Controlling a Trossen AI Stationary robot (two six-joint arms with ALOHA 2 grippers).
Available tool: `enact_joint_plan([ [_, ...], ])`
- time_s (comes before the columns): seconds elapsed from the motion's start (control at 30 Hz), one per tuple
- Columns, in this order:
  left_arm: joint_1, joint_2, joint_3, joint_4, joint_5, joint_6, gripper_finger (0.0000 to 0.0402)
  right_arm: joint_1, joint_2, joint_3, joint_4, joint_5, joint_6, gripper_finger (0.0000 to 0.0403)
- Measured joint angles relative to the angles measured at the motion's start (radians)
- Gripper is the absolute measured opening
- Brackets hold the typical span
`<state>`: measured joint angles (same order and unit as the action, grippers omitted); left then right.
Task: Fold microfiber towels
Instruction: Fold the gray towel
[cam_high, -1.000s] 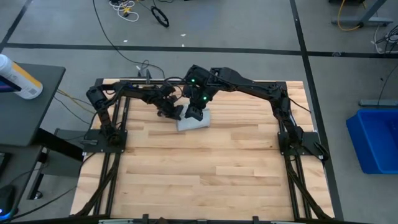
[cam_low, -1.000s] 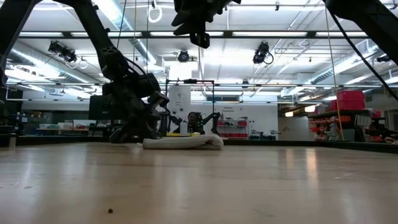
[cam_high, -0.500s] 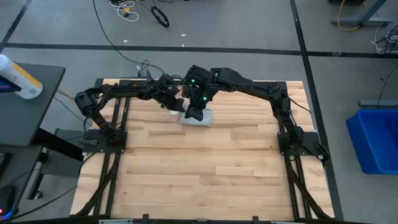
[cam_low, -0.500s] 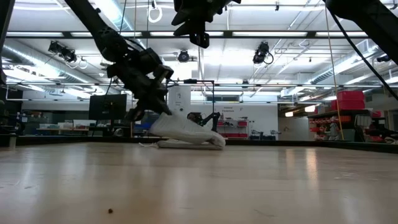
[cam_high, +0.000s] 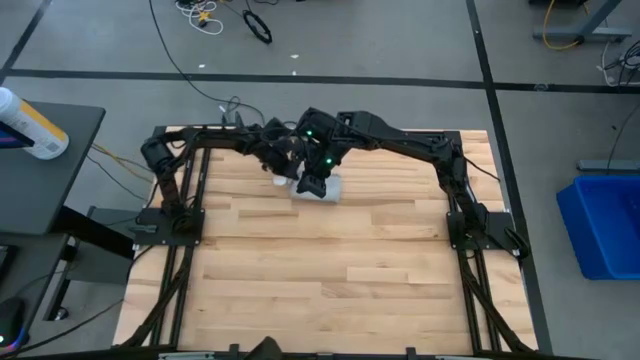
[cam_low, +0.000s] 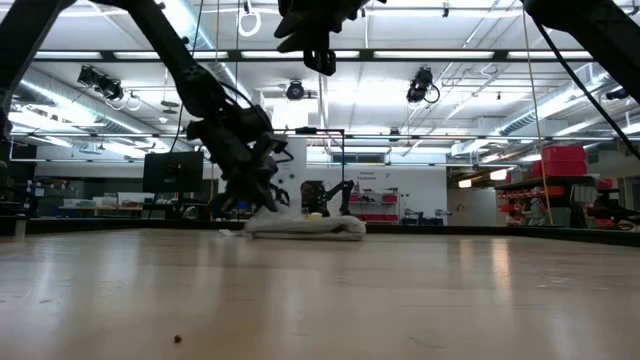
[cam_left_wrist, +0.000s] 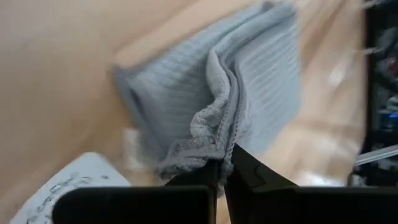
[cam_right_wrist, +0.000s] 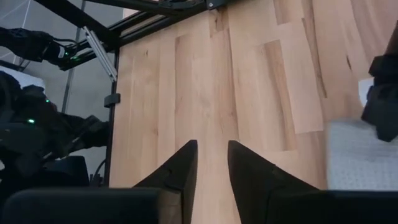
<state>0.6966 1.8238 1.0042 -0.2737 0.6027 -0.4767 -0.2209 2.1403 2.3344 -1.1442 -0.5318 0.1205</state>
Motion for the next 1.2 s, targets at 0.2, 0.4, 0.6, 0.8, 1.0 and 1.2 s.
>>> enact_joint_plan([
  [0.2, 0.000, 0.028, 0.000, -0.004, -0.043, 0.008, 0.0017, 0.006, 0.000, 0.000, -0.001, 0.060, 0.042, 0.0097],
  [0.4, 0.001, -0.022, 0.000, -0.002, -0.032, 0.062, 0.0130, -0.009, 0.000, 0.000, -0.011, 0.242, 0.107, 0.0176],
  [0.6, 0.007, -0.049, 0.001, -0.003, -0.013, 0.073, 0.0231, -0.036, 0.000, 0.000, -0.011, 0.252, 0.136, 0.0245],
  [0.8, 0.052, -0.050, 0.001, -0.025, 0.040, 0.068, 0.0252, -0.048, 0.000, 0.000, -0.064, 0.346, 0.160, 0.0249],
  [1.0, 0.142, -0.051, 0.001, -0.081, 0.025, 0.120, 0.0253, -0.089, 0.000, 0.000, -0.147, 0.403, 0.171, 0.0235],
  [1.2, 0.244, -0.057, 0.001, -0.191, 0.061, 0.206, 0.0254, -0.140, -0.002, -0.078, -0.209, 0.404, 0.152, 0.0237],
])
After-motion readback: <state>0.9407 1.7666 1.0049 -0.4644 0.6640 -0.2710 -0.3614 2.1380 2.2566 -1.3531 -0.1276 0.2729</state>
